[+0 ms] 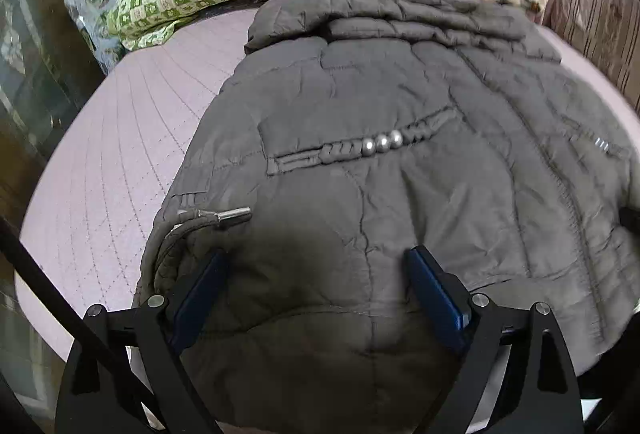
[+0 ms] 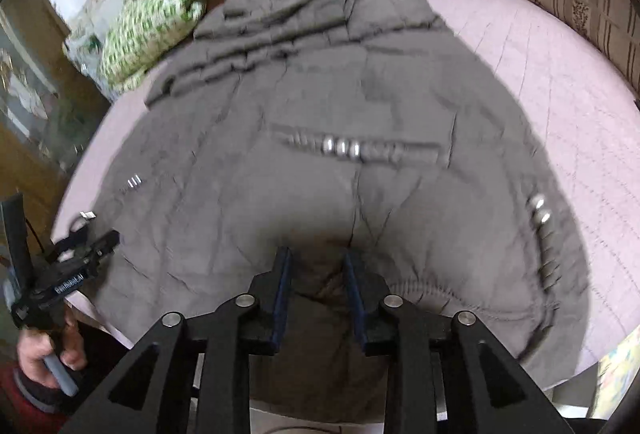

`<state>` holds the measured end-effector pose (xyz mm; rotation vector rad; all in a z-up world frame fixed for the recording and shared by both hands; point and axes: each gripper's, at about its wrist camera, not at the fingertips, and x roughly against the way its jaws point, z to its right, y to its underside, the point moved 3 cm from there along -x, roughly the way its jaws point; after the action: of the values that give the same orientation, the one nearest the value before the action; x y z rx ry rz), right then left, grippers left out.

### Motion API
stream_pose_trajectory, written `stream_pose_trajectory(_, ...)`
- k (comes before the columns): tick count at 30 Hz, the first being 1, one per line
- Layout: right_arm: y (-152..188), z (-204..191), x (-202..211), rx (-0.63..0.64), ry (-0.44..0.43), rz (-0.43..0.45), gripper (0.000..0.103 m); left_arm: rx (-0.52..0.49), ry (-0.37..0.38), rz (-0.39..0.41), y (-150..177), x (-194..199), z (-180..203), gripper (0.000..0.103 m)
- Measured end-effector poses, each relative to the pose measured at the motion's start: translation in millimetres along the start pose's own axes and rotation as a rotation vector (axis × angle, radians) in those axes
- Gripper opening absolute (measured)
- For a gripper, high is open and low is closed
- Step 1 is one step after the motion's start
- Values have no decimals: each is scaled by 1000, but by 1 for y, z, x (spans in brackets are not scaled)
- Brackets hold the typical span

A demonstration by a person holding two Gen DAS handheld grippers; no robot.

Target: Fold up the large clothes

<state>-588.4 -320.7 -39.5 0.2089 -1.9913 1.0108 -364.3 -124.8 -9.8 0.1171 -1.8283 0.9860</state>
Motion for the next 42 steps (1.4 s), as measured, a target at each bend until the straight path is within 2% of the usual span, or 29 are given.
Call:
stream_pose_trajectory(3, 4, 2, -4, -1, -2, 16, 31, -24, -24, 14, 3, 1, 3, 92)
stream_pose_trajectory(7, 5, 5, -6, -16, -15, 26, 31, 13, -29, 17, 10, 2, 1, 93)
stream_pose_trajectory(15, 10, -1, -4, 20, 2, 60, 34, 70, -60, 79, 17, 2, 1, 97)
stream_pose_trajectory(17, 12, -2, -4, 29, 4, 72, 35, 75, -58, 102, 20, 3, 2, 97)
stream_pose_trajectory(24, 13, 0, -3, 32, -17, 74, 39, 73, -29, 105, 20, 2, -1, 98)
stream_pose_trajectory(27, 14, 1, -3, 28, -58, 87, 50, 76, -19, 114, 21, 2, -1, 99)
stream_pose_trajectory(29, 17, 0, -3, 29, -91, 110, 71, 81, -4, 125, 23, 2, -3, 100)
stream_pose_trajectory(30, 19, -4, -3, 42, -102, 121, 76, 83, -3, 134, 24, 2, -3, 100)
stream_pose_trajectory(32, 23, -17, -5, 101, -91, 126, 96, 84, -12, 164, 27, 2, -2, 100)
stream_pose_trajectory(33, 25, -26, -7, 148, -70, 118, 100, 83, -18, 175, 28, 3, -2, 100)
stream_pose_trajectory(34, 28, -35, -8, 199, -34, 111, 102, 81, -23, 184, 29, 3, -1, 100)
stream_pose_trajectory(36, 33, -40, -7, 219, 5, 130, 102, 79, -13, 185, 28, 4, -2, 100)
stream_pose_trajectory(38, 32, -39, -3, 217, -11, 129, 102, 65, 7, 176, 27, 6, -4, 100)
stream_pose_trajectory(40, 28, -33, 12, 174, -73, 154, 101, 52, 27, 170, 26, 12, -7, 100)
stream_pose_trajectory(42, 24, -26, 31, 134, -121, 201, 101, 84, 32, 209, 29, 27, -18, 100)
